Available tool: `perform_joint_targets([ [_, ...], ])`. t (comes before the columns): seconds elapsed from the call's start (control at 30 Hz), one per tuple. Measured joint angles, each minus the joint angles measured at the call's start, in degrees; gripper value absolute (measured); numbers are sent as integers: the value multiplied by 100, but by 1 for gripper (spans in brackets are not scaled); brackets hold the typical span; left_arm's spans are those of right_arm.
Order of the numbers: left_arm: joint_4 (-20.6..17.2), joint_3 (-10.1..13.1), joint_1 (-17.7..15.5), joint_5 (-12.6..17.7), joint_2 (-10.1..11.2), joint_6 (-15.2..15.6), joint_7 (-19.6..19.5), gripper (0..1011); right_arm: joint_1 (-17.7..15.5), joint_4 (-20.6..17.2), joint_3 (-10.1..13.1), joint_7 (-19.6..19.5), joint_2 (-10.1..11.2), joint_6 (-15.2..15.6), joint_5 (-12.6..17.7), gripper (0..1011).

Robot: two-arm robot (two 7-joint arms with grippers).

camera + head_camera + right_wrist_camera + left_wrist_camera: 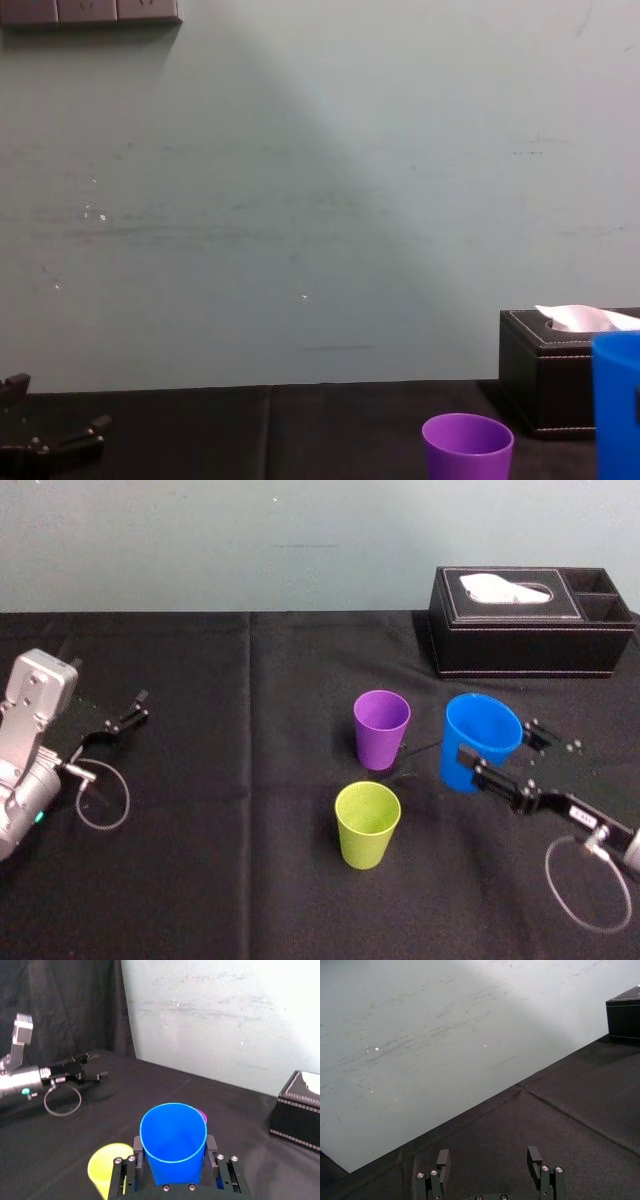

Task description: Stack the three plastic cups sequentially using one hand.

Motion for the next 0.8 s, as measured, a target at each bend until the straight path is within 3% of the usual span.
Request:
perform_joint_targets([
  [0.27, 0, 0, 0, 0, 0, 0, 0, 1011, 656, -8, -297, -155, -114, 390, -40, 716],
  [0.5, 0, 0, 0, 0, 0, 0, 0, 1011, 1489, 390, -702, -255, -380, 615, -200, 716],
  [0.8, 0, 0, 0, 0, 0, 0, 0, 1011, 2182, 945, -1080, -275, -674, 726, -381, 716],
])
